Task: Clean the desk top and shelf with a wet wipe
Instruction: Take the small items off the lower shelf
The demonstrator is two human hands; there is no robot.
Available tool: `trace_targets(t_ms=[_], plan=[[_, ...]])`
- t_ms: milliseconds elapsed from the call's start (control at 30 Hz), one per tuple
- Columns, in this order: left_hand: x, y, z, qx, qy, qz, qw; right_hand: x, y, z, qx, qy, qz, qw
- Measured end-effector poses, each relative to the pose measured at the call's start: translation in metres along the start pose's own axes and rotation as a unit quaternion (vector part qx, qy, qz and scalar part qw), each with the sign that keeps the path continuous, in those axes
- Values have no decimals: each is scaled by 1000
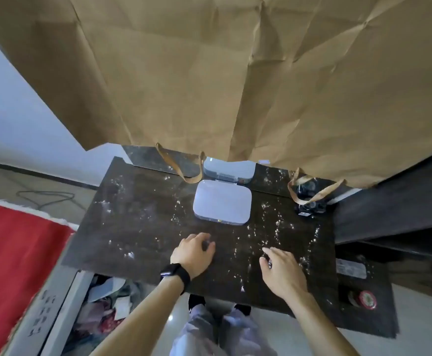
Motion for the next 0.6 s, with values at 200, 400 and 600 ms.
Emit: trace_targets(t_ms=[200, 400, 600], plan=[[15, 18, -56, -144, -6, 288, 947, 7, 5, -48, 61, -38, 42, 997], [32, 40, -78, -274, 31, 510, 815, 23, 16, -54, 65, -90, 61, 992], [49, 37, -85, -291, 111, 525, 792, 20, 25, -58, 64, -123, 37, 990]])
Point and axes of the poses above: each hand's wrist, its own z-axis away from the middle knuckle, its own x-axis out of the palm, y = z × x, the point moved 2 cm from there along -z, towards the middle knuckle, and after that the axes turned 14 degrees about x, right-handed, at the moved point
